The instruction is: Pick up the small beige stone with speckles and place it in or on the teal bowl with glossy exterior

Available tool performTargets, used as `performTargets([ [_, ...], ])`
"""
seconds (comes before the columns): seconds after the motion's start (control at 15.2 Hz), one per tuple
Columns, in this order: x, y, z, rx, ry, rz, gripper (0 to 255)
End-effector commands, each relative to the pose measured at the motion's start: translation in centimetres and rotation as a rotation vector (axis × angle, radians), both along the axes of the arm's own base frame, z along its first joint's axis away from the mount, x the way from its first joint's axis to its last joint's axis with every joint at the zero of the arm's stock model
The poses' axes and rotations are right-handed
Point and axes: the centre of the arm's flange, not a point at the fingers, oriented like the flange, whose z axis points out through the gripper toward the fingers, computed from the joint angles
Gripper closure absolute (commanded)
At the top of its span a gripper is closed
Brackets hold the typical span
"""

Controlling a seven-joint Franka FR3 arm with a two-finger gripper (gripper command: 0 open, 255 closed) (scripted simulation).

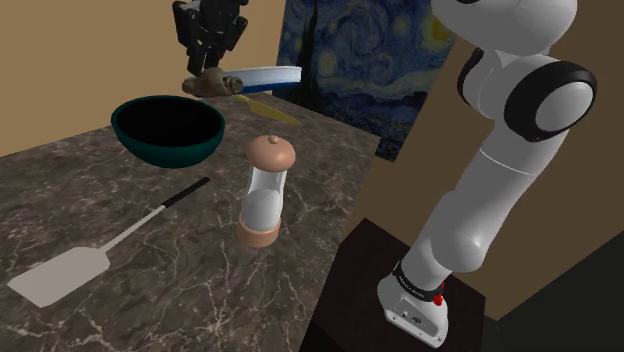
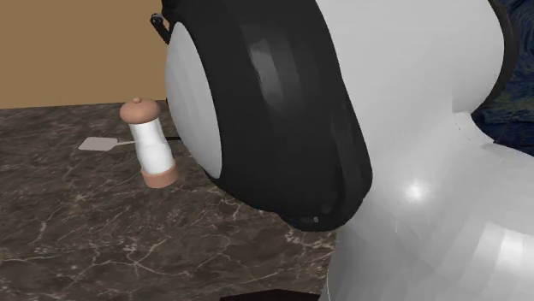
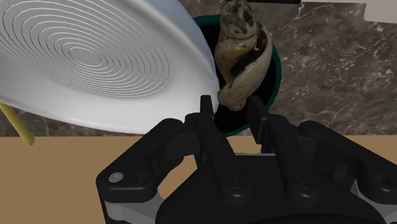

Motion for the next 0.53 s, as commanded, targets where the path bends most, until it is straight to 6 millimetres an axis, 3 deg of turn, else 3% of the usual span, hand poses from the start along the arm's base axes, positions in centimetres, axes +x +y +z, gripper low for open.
performTargets([
  [0.0,2.7,0.5,0.1,0.000,0.000,-0.002,255],
  [0.26,8.4,1.7,0.5,0.000,0.000,-0.002,255],
  [0.46,8.4,1.7,-1.1,0.000,0.000,-0.002,255],
])
